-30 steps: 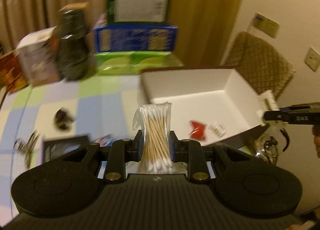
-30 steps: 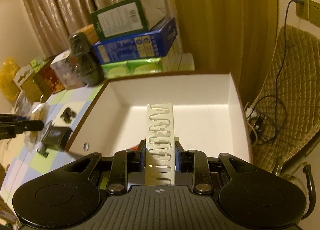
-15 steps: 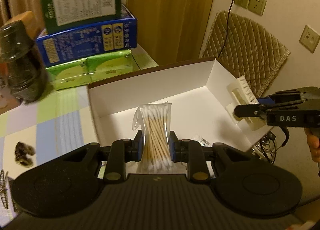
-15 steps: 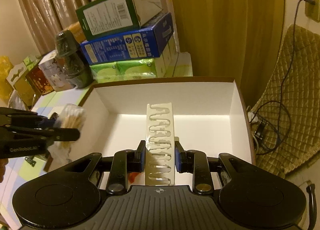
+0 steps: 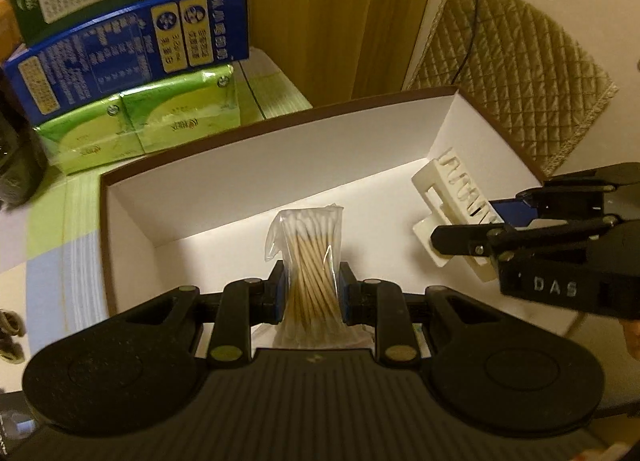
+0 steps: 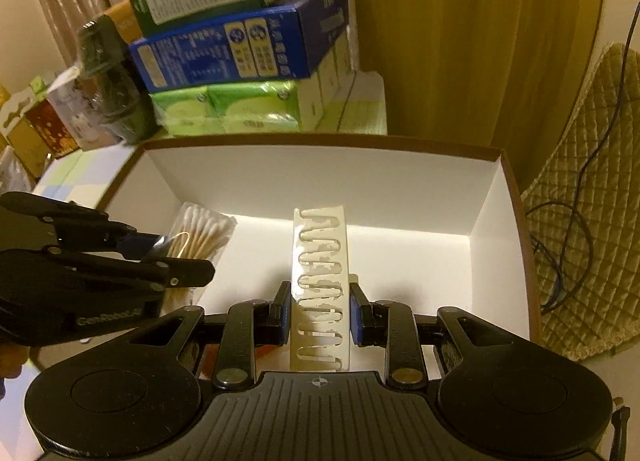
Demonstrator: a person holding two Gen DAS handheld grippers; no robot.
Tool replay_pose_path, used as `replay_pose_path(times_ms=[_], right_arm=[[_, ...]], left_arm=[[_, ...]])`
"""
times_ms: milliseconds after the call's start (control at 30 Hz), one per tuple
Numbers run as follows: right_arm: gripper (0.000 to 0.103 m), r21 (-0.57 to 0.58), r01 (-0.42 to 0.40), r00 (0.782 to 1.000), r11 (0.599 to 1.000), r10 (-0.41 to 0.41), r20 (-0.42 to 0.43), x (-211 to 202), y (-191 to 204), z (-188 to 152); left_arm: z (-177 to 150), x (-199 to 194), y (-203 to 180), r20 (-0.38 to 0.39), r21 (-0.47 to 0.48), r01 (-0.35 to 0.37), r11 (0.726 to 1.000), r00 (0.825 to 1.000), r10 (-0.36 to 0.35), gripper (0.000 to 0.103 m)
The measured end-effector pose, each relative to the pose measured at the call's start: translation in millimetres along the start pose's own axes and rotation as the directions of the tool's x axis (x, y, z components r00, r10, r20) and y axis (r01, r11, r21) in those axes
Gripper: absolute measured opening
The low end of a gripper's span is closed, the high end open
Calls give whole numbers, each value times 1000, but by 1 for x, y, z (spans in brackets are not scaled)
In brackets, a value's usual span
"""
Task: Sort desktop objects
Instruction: 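Carry the white holder and cotton swab bag with both tools into the box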
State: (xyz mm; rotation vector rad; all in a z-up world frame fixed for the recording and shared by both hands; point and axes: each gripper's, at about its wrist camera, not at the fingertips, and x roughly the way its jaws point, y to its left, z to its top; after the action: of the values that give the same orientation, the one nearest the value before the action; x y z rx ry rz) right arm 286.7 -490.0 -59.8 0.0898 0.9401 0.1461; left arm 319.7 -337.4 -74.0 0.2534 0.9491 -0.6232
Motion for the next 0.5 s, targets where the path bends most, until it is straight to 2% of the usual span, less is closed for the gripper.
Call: replay_pose_path(times_ms=[300,500], right_arm=[[25,26,19,999,999,-18,-49,22,-12,1],[25,40,14,998,999,-11,-64,30,-13,4]], left_arm=[[8,46,2,-71,-30,-16,999,997,14,21],[14,61,5,-80,-69,-20,997,997,14,21]])
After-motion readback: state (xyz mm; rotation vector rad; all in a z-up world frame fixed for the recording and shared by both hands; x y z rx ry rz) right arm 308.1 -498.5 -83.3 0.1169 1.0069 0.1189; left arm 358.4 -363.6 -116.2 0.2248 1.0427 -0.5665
